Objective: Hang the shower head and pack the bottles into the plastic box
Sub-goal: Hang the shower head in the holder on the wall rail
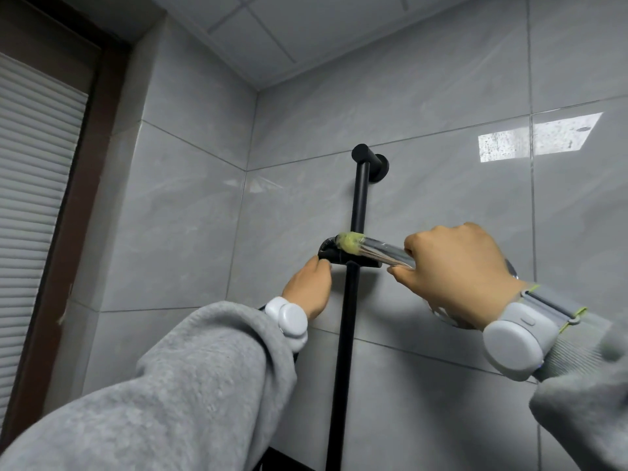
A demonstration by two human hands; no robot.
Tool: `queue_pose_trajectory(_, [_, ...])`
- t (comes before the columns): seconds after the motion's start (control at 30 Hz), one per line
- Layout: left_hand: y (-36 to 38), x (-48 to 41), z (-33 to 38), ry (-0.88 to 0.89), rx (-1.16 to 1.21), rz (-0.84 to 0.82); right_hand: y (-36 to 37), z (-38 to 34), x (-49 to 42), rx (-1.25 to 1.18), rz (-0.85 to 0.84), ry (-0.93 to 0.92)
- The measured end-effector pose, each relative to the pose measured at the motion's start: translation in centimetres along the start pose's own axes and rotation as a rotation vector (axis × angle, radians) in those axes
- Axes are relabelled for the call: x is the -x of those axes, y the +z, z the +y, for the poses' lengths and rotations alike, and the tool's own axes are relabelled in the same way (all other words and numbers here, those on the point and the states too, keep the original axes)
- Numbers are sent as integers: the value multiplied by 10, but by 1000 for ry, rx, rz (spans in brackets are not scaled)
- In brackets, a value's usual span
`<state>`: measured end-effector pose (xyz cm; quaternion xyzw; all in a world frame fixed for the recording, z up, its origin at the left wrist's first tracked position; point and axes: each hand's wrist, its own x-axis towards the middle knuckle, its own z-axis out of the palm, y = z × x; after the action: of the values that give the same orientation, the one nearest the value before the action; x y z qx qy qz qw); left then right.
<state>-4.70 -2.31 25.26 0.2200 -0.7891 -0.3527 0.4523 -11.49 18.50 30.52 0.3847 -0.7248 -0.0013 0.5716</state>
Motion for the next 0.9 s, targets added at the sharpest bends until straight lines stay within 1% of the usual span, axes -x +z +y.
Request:
queue_pose_trajectory(0.1, [-6, -5, 13, -53, 71, -38, -4, -11, 6, -25, -89, 7])
queue_pose_trajectory(0.23, [-9, -14, 22, -69, 43, -69, -5, -28, 14, -37, -152, 3])
queue_pose_trajectory(0.37, [-8, -17, 22, -62, 102, -86, 0, -46, 17, -43, -184, 0])
queue_pose_trajectory(0.5, [-9, -18, 22, -40, 73, -70, 7, -59, 22, -117, -254, 29])
queue_pose_trajectory(0.6, [-9, -16, 21, -12, 41, -73, 14, -68, 27, -158, -270, 46])
queue_pose_trajectory(0.9, [-10, -23, 16, 17, 80, -92, 30, -81, 31, -271, -306, 69])
